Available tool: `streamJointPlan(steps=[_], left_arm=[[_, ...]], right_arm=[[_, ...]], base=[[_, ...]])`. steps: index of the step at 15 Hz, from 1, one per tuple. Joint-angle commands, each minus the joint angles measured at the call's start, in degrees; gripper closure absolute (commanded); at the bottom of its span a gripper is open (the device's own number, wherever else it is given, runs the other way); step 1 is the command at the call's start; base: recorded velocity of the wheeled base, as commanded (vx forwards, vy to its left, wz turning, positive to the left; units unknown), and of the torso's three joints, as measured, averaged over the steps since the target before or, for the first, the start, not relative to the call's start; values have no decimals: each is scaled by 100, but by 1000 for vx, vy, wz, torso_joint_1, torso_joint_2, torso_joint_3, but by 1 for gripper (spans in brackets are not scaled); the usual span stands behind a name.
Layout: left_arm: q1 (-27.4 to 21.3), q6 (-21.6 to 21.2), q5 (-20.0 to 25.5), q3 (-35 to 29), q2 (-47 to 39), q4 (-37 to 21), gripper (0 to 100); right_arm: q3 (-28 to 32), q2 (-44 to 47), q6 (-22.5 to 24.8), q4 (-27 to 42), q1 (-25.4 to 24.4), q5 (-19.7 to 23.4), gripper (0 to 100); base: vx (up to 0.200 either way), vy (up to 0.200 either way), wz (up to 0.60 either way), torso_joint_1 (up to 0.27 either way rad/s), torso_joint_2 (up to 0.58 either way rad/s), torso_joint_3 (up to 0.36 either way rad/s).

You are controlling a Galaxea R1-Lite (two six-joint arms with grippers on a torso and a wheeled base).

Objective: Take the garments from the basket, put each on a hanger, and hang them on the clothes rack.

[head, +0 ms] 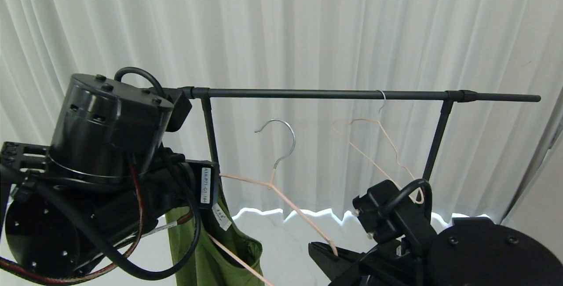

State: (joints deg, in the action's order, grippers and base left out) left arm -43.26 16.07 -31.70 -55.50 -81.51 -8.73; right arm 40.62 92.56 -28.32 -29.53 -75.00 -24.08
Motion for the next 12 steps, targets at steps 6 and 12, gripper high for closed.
streamJointPlan(steps=[6, 12], left_arm=[[-631, 81, 102, -180, 364, 3, 100], [-1114, 441, 287, -347, 636, -6, 100]], right_arm=[[-10, 262, -25, -45, -252, 17, 100], [-10, 148, -95, -45, -191, -27, 100]], base=[[0, 0, 0, 0, 0, 0], [0, 0, 0, 0, 0, 0]])
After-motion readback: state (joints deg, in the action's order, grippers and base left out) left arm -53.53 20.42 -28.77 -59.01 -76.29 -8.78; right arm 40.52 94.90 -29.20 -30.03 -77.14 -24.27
